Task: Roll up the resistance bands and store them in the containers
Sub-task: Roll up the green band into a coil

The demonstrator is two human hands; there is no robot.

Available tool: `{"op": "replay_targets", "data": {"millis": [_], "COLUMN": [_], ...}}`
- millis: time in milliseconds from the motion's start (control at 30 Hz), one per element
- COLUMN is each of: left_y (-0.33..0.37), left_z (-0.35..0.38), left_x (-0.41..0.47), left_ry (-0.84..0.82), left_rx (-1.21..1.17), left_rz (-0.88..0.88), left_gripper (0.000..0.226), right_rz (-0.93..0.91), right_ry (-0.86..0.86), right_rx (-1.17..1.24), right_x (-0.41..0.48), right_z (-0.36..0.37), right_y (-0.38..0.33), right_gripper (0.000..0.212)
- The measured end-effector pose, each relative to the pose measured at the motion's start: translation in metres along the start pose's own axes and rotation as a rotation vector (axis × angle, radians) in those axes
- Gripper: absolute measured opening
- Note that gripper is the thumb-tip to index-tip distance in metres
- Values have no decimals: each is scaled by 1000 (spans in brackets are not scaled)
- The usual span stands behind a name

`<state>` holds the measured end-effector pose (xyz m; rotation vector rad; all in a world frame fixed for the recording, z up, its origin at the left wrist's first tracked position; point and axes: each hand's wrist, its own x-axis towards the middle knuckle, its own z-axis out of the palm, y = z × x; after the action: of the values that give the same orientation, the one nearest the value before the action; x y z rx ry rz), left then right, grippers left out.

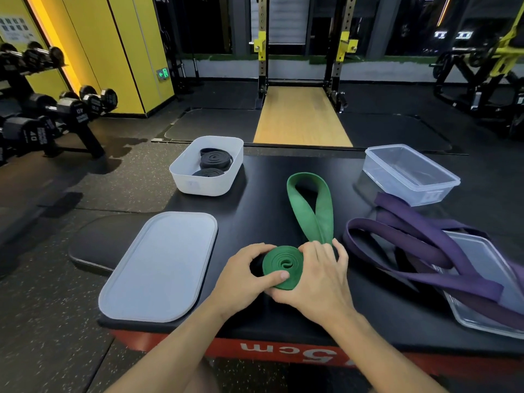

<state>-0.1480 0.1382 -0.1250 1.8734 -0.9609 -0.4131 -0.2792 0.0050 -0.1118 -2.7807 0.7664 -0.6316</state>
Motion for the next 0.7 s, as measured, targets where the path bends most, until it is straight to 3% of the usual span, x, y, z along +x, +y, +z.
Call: {"op": "replay_targets", "data": {"millis": [133, 233, 333, 433, 600, 700], "left_y": [0, 1, 1, -1, 1, -1], "left_z": [-1, -4, -6, -6, -7, -7], "left_x": [1, 1, 3, 3, 3, 4], "left_ry": [-23, -55, -80, -81, -88, -82], "left_rx": [3, -2, -16, -22, -2, -6], "left_rz": [15, 1, -4, -17, -45, -46], "left_gripper": [52, 54, 56, 61, 63, 62], "right_rz": [-107, -290, -463, -501, -427, -343], "right_ry": [-202, -398, -424, -449, -586, -534], "right_rx": [-24, -68, -233, -308, -13, 153], "right_x": [9, 21, 31, 35, 38, 40], "right_z": [-12, -30, -34, -33, -33, -30], "right_y": [13, 37, 42, 38, 51, 49], "right_gripper": [101, 114, 124, 126, 114, 105]}}
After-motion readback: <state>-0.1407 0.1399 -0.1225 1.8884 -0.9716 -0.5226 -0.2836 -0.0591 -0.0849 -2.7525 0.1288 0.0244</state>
